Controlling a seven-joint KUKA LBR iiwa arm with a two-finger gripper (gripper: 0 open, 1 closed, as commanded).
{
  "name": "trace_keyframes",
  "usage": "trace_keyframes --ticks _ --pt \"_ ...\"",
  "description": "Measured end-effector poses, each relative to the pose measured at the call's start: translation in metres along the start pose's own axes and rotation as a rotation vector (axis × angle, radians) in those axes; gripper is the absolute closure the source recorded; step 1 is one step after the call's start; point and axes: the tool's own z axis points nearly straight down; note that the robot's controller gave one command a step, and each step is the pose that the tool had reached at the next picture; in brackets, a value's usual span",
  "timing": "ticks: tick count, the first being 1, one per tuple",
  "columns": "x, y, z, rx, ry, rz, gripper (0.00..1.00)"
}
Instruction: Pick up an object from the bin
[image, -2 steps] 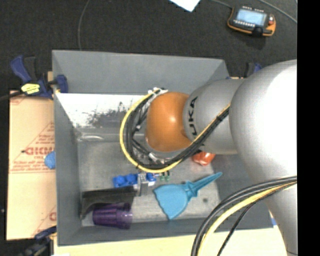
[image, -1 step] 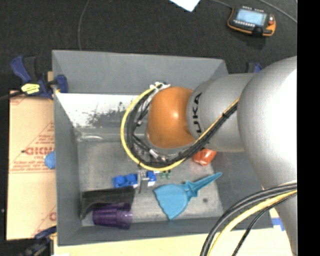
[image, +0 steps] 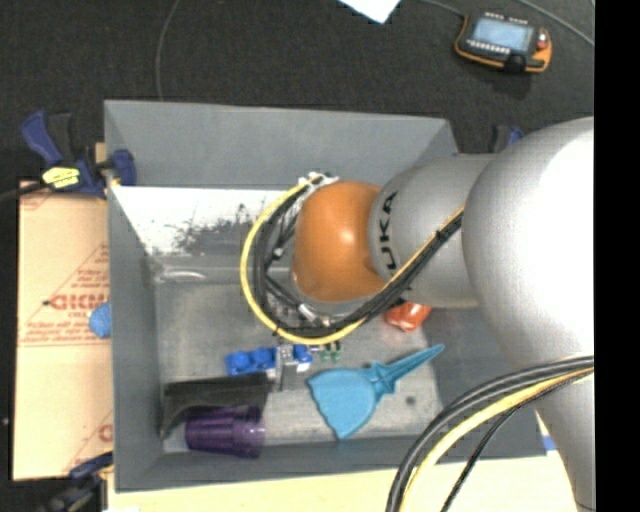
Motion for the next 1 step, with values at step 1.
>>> trace_keyframes --ticks 1 --pt "-0.0032 -0.0108 0.0080 -0.004 -0.012 0.014 0.00"
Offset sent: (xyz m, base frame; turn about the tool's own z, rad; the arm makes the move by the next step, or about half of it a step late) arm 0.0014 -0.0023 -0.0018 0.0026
